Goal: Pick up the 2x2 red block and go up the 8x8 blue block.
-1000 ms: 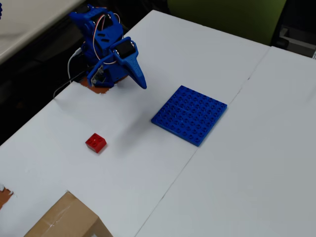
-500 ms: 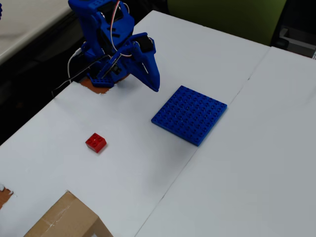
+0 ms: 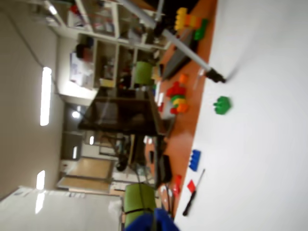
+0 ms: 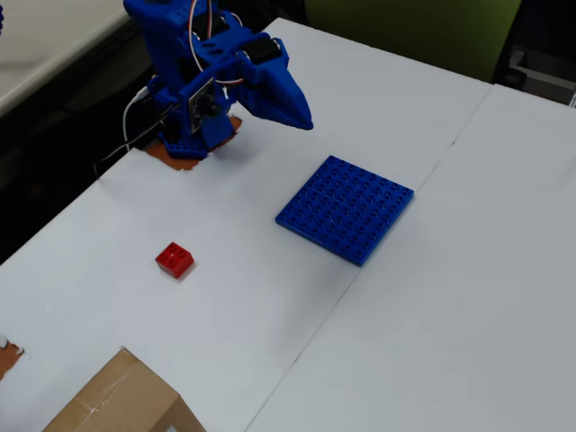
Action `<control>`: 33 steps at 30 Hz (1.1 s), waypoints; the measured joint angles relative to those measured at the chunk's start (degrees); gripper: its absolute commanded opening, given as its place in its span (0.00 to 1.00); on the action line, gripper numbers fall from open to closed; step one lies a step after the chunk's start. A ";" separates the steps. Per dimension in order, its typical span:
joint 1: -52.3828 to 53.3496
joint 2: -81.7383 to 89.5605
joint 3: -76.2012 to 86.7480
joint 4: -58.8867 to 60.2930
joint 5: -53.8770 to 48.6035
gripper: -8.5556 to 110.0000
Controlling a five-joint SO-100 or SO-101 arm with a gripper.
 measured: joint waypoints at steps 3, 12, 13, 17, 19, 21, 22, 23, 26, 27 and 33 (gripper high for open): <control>-0.70 2.55 5.62 -13.27 -3.34 0.07; -5.45 2.64 -4.92 29.88 -27.95 0.07; -5.80 2.11 -5.71 33.84 -29.36 0.07; -5.80 0.62 -6.86 47.11 -39.20 0.09; -4.83 0.26 -8.17 54.14 -45.62 0.10; -2.37 -0.70 -10.28 61.35 -52.65 0.10; -0.62 -1.67 -11.87 65.13 -56.69 0.10; 0.70 -2.72 -13.45 68.64 -60.47 0.11; 4.66 -6.59 -18.19 78.57 -71.98 0.13; 6.77 -8.26 -19.95 81.47 -75.67 0.14; 19.42 -18.72 -28.74 93.08 -95.98 0.18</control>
